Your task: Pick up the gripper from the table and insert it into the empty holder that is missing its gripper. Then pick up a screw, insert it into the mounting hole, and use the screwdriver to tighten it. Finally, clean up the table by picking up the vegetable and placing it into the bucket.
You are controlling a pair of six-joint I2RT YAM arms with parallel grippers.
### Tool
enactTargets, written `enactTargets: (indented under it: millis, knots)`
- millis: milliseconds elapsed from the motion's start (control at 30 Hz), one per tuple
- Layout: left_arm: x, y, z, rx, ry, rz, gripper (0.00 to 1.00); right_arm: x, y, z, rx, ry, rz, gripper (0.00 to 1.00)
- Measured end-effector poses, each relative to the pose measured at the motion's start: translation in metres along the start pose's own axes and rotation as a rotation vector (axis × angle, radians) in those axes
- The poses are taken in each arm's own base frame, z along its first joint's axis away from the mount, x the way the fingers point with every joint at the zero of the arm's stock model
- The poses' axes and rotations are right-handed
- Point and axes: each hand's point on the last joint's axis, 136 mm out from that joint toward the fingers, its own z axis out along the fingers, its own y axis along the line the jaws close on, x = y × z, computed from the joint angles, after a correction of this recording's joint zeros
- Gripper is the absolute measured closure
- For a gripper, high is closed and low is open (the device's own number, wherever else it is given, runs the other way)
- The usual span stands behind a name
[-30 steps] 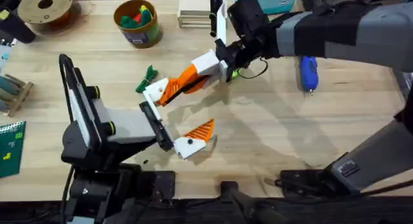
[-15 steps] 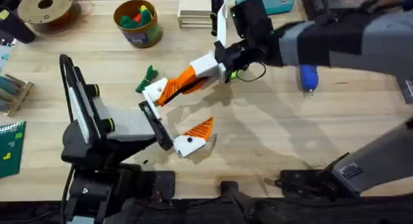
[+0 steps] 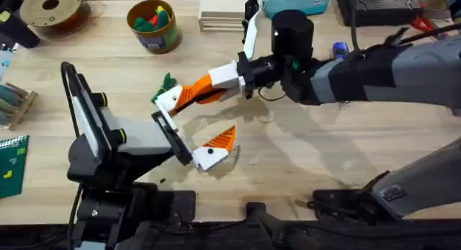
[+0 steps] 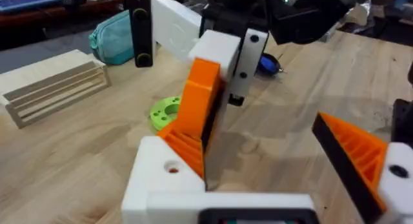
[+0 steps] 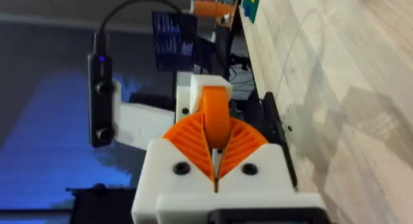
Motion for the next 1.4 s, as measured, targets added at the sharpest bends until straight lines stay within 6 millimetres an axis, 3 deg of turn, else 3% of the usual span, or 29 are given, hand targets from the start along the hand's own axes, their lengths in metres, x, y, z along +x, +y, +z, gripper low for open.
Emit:
enactTargets:
  millis: [867,1100,1400]
  knots:
    - [0.0,0.001,0.0,-0.004,-0.001,-0.009,0.005,0.001,0.001,0.001,-0.003,0.007,0.06,0.986]
    - [0.0,-0.008,0.0,0.043,-0.001,0.024,0.005,0.01,-0.001,0.005,-0.006,0.04,0.076,0.709]
    - [0.0,-0.015,0.0,0.084,-0.002,0.046,0.006,0.014,0.003,-0.009,-0.038,0.085,0.072,0.579]
